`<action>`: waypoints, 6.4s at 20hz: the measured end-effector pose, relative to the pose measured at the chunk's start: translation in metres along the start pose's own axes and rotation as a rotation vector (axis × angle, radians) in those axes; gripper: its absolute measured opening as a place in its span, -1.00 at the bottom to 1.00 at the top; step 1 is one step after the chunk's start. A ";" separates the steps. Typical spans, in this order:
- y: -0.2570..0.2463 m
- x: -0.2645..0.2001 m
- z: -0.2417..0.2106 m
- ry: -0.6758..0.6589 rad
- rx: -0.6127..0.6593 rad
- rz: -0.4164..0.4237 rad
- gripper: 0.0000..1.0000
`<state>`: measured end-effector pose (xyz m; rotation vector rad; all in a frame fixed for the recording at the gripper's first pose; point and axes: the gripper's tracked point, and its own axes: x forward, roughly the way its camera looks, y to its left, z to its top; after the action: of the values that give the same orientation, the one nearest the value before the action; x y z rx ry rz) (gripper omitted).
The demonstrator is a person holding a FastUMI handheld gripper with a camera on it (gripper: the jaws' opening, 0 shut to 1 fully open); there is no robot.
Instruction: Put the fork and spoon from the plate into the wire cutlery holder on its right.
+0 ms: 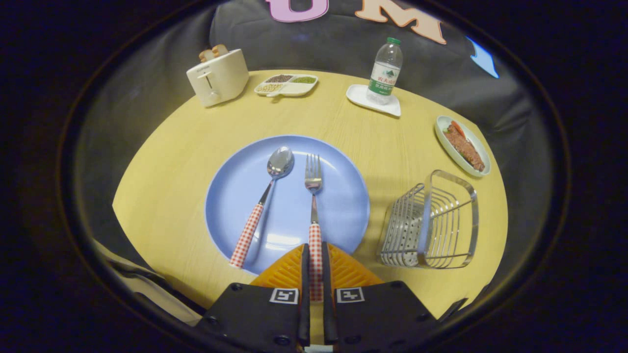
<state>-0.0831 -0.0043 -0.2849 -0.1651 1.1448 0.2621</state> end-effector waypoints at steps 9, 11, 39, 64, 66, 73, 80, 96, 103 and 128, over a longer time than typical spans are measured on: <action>-0.023 -0.051 0.019 0.011 -0.024 0.029 -0.72; -0.033 -0.062 0.022 0.018 -0.025 0.028 -0.72; -0.156 -0.095 -0.016 0.378 -0.244 0.011 -0.72; -0.139 -0.076 0.012 0.312 -0.178 0.048 0.69; -0.134 -0.079 0.023 0.232 -0.167 0.032 0.96; -0.079 -0.081 0.069 -0.103 -0.129 0.029 0.97; -0.014 -0.077 0.105 -0.352 -0.047 0.045 0.97; 0.068 0.037 0.019 -0.049 -0.063 0.048 0.78; 0.054 0.043 0.013 -0.017 -0.071 0.005 -0.57; -0.069 -0.076 0.046 0.155 -0.297 0.057 -0.75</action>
<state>-0.0521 -0.0679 -0.1975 -0.4212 1.2616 0.4761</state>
